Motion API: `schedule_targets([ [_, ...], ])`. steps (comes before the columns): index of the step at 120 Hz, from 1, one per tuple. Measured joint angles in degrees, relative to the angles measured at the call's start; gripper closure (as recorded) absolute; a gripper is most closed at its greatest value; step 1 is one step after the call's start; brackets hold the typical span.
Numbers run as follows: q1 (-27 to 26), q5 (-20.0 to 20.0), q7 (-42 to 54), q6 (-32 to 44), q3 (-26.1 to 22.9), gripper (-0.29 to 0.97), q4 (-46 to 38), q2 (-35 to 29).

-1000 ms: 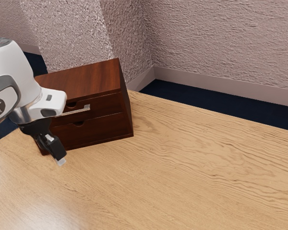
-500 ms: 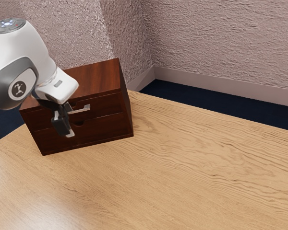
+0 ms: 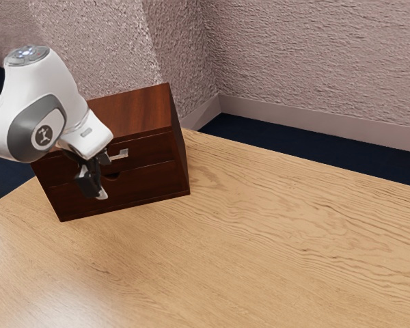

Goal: Pull the drawer handle with one arm to open the drawer

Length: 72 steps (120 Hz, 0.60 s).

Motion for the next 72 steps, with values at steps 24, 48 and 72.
schedule_targets([
  [24, 2.12, -0.35, 2.76, 3.02, 0.02, 0.00, 2.97, 3.84],
  [48, 2.83, -0.52, 4.72, 4.61, 0.02, 0.00, 4.12, 5.39],
  [72, 2.45, -0.77, 5.76, 7.57, 0.25, 0.00, 3.80, 5.89],
])
